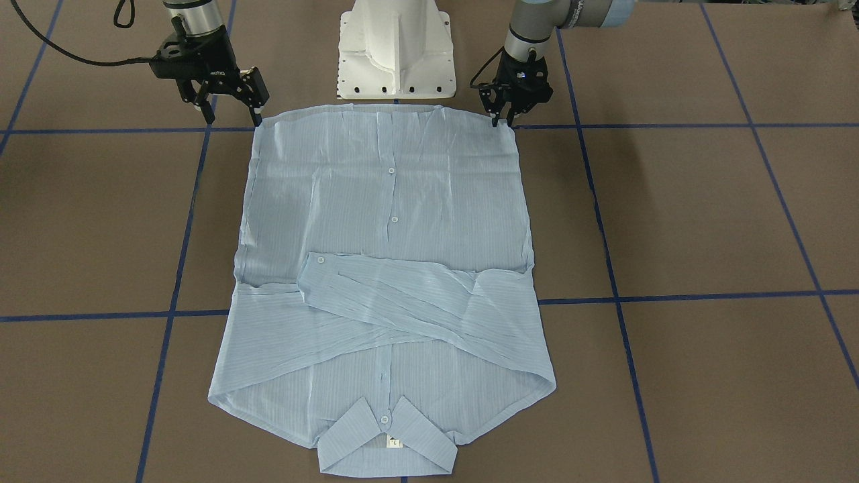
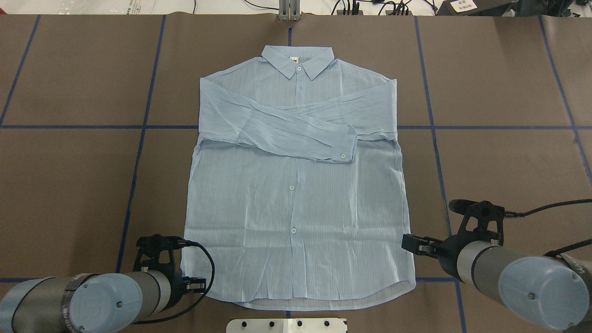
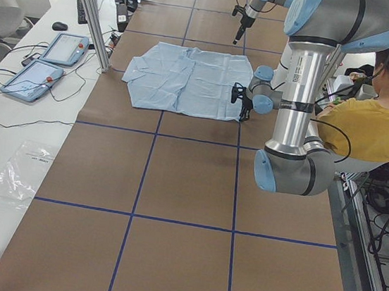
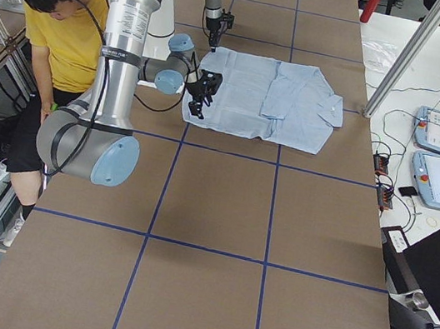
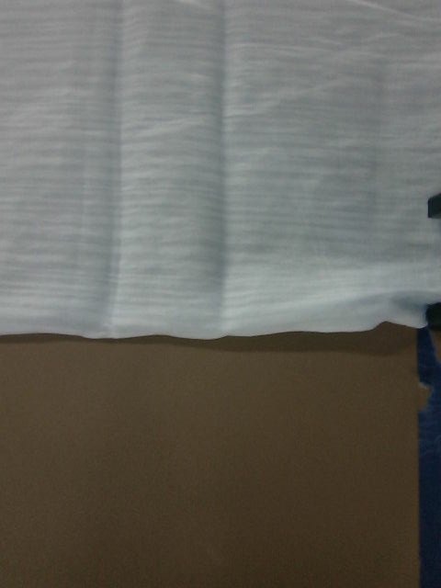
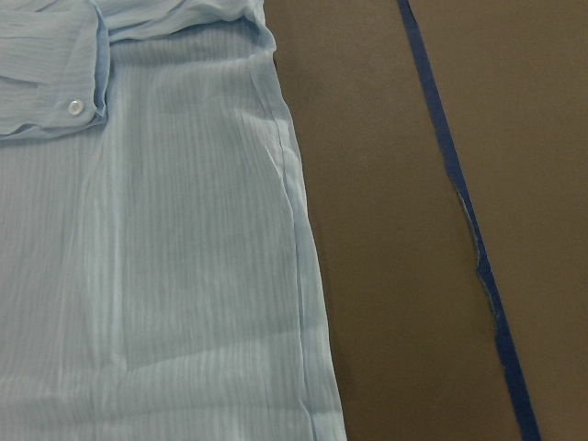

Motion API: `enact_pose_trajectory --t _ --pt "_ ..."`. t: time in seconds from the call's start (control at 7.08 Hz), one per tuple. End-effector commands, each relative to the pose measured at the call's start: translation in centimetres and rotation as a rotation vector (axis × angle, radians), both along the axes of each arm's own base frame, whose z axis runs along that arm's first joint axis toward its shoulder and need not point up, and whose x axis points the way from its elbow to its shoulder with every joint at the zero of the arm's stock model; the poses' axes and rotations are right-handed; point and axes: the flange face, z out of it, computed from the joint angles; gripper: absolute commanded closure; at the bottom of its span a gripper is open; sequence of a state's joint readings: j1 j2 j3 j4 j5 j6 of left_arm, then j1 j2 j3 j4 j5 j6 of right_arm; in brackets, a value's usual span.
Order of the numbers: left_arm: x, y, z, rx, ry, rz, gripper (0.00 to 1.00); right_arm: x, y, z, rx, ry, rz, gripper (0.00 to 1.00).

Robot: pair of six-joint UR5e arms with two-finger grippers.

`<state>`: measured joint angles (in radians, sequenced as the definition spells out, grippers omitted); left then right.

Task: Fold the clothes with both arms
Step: 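Grasp the hem corners nearest the robot with both grippers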

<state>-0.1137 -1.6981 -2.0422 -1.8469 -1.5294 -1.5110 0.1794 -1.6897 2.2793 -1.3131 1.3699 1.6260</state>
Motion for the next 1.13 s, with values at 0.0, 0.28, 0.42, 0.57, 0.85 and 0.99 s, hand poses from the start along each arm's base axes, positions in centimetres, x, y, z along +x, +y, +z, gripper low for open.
enact_pose_trajectory --t 0.0,0.28,0.42,0.57,0.85,0.99 --pt "-0.2 -0.2 -0.3 0.000 0.007 -0.005 1.00 -0.2 0.3 0.1 -0.001 -0.001 -0.004 0.00" --pt "-0.5 -0.5 -0.8 -0.001 0.020 -0.009 1.00 -1.0 1.8 0.0 -0.016 -0.016 0.024 0.00" --pt "-0.5 -0.5 -1.4 0.002 0.032 -0.012 1.00 -1.7 3.2 0.3 -0.023 -0.022 0.044 0.00" --pt "-0.9 -0.5 -2.0 0.003 0.046 -0.014 1.00 -2.3 4.7 0.5 -0.027 -0.033 0.065 0.02" --pt "-0.9 -0.6 -2.0 0.008 0.048 -0.020 1.00 -3.3 7.0 0.5 -0.024 -0.044 0.054 0.37" --pt "-0.9 -0.5 -2.1 0.009 0.050 -0.022 1.00 -3.8 7.4 1.2 -0.024 -0.029 0.048 0.37"
